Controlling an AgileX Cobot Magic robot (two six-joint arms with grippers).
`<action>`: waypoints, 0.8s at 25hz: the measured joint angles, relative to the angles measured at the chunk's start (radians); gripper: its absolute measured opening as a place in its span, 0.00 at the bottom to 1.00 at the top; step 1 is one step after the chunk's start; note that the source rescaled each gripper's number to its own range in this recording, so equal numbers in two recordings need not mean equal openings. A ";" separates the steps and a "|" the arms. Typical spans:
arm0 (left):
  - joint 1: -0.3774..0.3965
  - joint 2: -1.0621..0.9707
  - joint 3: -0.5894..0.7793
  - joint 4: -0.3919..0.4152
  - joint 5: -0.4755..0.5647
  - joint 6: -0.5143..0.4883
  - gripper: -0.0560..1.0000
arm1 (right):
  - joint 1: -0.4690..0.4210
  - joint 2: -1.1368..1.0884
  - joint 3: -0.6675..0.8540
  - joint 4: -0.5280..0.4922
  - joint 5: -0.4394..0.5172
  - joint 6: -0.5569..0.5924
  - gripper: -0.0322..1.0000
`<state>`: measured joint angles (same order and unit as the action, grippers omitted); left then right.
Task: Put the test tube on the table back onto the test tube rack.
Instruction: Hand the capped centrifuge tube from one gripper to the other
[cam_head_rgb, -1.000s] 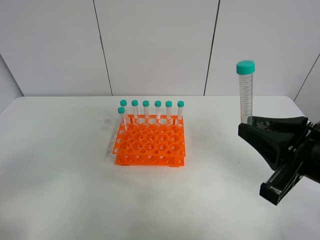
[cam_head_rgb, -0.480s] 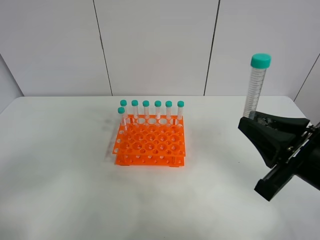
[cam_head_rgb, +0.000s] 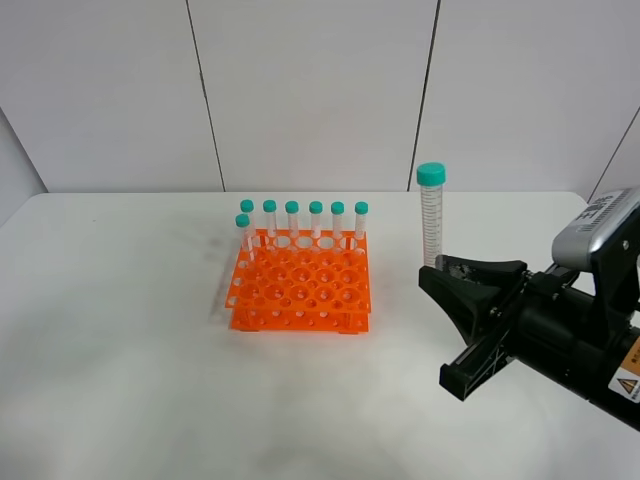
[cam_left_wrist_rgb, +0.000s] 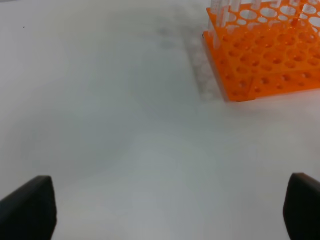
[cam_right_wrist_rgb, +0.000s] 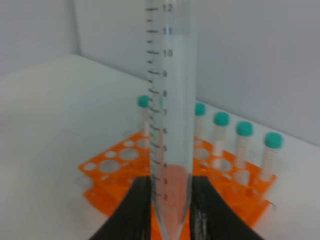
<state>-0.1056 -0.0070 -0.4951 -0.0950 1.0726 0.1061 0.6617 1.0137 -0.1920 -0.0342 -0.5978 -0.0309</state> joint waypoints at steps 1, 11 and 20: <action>0.000 0.000 0.000 0.000 0.000 0.000 0.99 | 0.005 0.000 0.000 -0.020 -0.004 0.020 0.06; 0.000 0.000 0.000 0.001 0.000 0.000 0.99 | 0.007 0.000 0.000 -0.166 -0.004 0.184 0.06; -0.005 0.000 0.000 0.001 0.000 0.000 0.99 | 0.007 0.000 0.000 -0.173 -0.004 0.202 0.06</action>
<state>-0.1101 -0.0070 -0.4951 -0.0939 1.0726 0.1061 0.6687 1.0137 -0.1920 -0.2071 -0.6017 0.1706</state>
